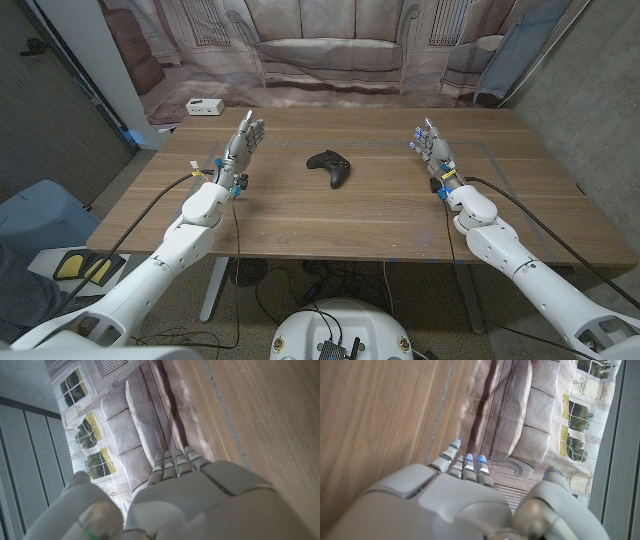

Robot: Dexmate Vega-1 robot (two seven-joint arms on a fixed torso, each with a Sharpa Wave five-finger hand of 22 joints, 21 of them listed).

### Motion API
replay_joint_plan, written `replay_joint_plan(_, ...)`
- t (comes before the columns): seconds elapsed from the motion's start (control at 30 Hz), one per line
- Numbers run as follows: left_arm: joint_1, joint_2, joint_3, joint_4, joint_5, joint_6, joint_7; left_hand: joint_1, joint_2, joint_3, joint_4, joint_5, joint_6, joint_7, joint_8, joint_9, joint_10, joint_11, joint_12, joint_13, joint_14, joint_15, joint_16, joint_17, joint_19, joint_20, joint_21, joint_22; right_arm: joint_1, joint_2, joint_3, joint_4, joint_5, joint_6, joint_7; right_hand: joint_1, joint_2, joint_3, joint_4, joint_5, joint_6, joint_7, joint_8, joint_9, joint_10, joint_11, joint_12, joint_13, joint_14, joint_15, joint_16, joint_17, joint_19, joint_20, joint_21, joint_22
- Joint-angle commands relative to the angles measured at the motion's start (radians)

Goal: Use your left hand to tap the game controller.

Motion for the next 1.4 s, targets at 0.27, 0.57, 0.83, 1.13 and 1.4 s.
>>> replay_joint_plan(0.27,-0.045,-0.031,0.019,0.084,0.040,-0.110,-0.042,0.014,0.000,0.002,-0.007,-0.011,0.027,-0.011,0.009,0.005,0.028,-0.005,0.012,-0.005,0.024,-0.003,0.008,0.003,0.009,0.004,0.006,0.003,-0.059,-0.026,0.027,-0.070,-0.006,-0.016,-0.058,0.004,0.009,0.002,-0.009,0.000,0.001,-0.002,0.000,0.003,0.009,0.004,0.003,0.001,0.007,0.003,-0.004,0.006,0.008,0.001,-0.004,0.001)
replay_joint_plan(0.57,-0.048,-0.026,0.024,0.088,0.062,-0.108,-0.028,0.019,0.003,0.002,-0.011,-0.015,0.048,-0.034,0.012,0.005,0.033,0.009,0.011,-0.010,0.032,0.002,0.006,0.003,0.013,0.010,0.006,0.003,-0.068,-0.025,0.029,-0.078,-0.006,-0.021,-0.069,0.005,0.012,0.003,-0.010,0.000,0.004,-0.001,0.002,0.002,0.011,0.004,0.003,0.001,0.009,0.003,-0.004,0.006,0.009,0.002,-0.005,0.001)
replay_joint_plan(0.83,-0.053,-0.021,0.030,0.089,0.096,-0.109,-0.002,0.023,0.006,0.003,-0.013,-0.017,0.059,-0.040,0.012,0.005,0.032,0.007,0.010,-0.012,0.031,0.002,0.003,0.003,0.013,0.014,0.005,0.003,-0.071,-0.022,0.027,-0.079,-0.011,-0.019,-0.074,0.005,0.014,0.003,-0.010,0.000,0.005,-0.002,0.002,0.002,0.012,0.003,0.002,0.001,0.009,0.004,-0.005,0.006,0.009,0.002,-0.006,0.001)
replay_joint_plan(1.13,-0.080,-0.034,0.047,0.130,0.153,-0.158,0.013,0.026,0.007,0.003,-0.015,-0.019,0.068,-0.041,0.012,0.005,0.034,0.005,0.009,-0.015,0.032,0.001,0.002,0.003,0.009,0.015,0.003,0.003,-0.075,-0.017,0.030,-0.082,-0.013,-0.016,-0.085,0.005,0.015,0.003,-0.011,-0.001,0.005,-0.002,0.002,0.002,0.009,0.004,-0.001,0.001,0.009,0.004,-0.006,0.006,0.009,0.003,-0.007,0.001)
replay_joint_plan(1.4,-0.078,-0.029,0.054,0.120,0.193,-0.169,0.040,0.029,0.008,0.002,-0.017,-0.023,0.081,-0.039,0.012,0.006,0.043,-0.001,0.011,-0.017,0.038,-0.004,0.001,0.003,0.002,0.014,-0.001,0.003,-0.078,-0.015,0.032,-0.083,-0.011,-0.015,-0.090,0.005,0.015,0.003,-0.012,-0.001,0.005,-0.002,0.002,0.002,0.009,0.004,-0.001,0.001,0.009,0.003,-0.007,0.007,0.010,0.003,-0.007,0.001)
